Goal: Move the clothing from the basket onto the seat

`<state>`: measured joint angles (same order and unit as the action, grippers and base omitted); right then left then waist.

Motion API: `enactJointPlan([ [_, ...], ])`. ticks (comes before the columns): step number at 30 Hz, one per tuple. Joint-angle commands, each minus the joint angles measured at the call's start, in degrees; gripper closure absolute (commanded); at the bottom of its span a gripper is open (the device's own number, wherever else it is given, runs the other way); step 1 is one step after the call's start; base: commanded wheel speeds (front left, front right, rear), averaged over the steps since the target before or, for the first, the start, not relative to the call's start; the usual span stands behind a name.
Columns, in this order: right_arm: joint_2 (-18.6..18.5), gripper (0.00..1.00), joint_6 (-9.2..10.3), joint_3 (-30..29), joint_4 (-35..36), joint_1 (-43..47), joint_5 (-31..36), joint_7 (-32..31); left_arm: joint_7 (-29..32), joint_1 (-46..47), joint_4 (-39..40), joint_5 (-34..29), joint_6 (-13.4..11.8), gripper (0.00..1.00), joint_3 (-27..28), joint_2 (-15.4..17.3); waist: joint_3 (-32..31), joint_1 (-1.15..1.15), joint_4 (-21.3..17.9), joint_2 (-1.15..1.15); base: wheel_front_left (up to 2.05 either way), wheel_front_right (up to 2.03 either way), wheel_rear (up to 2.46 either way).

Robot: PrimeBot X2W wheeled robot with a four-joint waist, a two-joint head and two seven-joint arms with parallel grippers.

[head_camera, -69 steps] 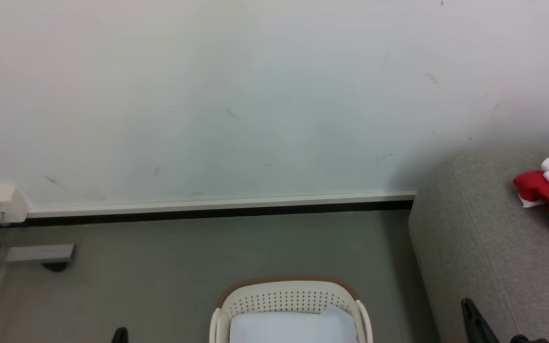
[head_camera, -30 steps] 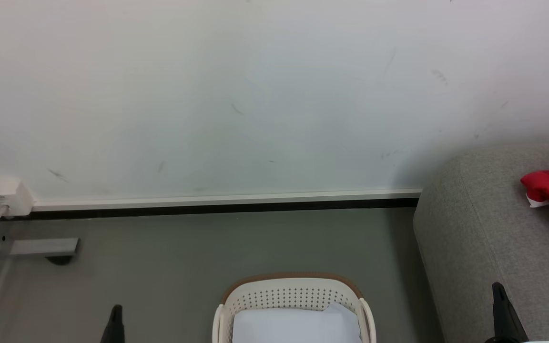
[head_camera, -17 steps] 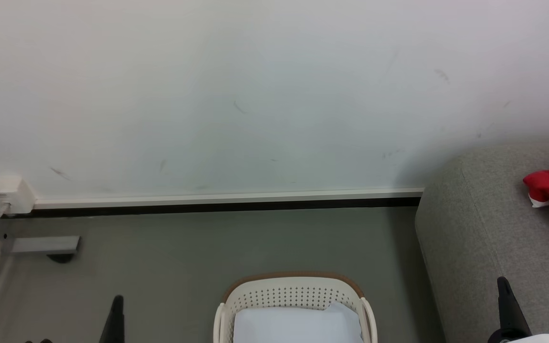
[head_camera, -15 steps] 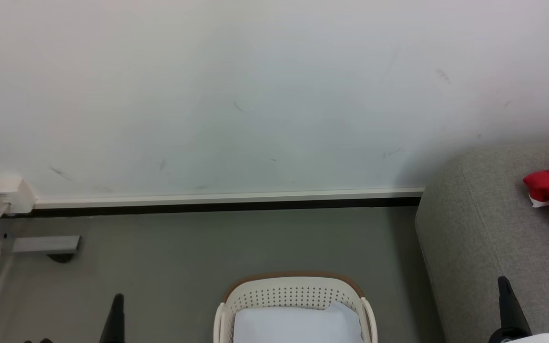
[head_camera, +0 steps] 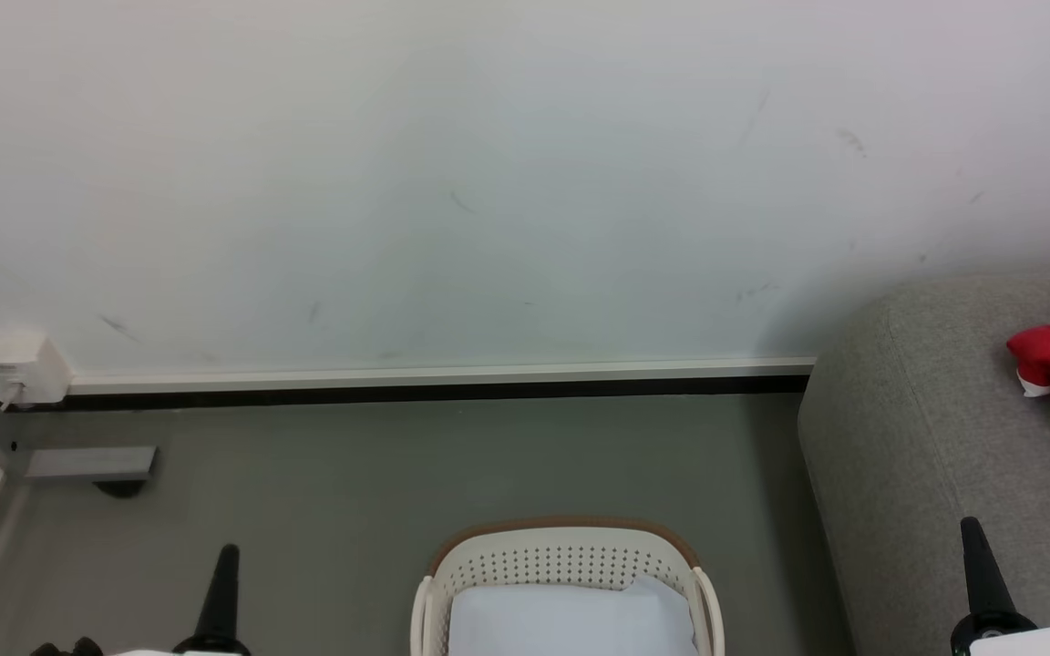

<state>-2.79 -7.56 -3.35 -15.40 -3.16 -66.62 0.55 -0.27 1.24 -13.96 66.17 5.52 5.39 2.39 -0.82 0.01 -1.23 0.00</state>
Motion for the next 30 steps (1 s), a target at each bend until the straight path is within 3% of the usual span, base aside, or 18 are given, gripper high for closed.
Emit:
enactJointPlan([
  [1,-0.45,1.00,0.08,-0.33,0.66,-0.97,-1.77,-0.41,0.48,1.19,0.42,1.85,0.40,1.00,0.37,0.50,0.03,-0.01,0.04,0.00,0.00,0.00,0.00],
  [30,-0.45,1.00,0.11,-1.91,1.21,-2.42,-15.70,-4.14,4.28,3.63,0.13,15.96,1.39,1.00,0.88,0.63,0.53,-0.01,0.65,0.00,0.00,0.00,0.00],
])
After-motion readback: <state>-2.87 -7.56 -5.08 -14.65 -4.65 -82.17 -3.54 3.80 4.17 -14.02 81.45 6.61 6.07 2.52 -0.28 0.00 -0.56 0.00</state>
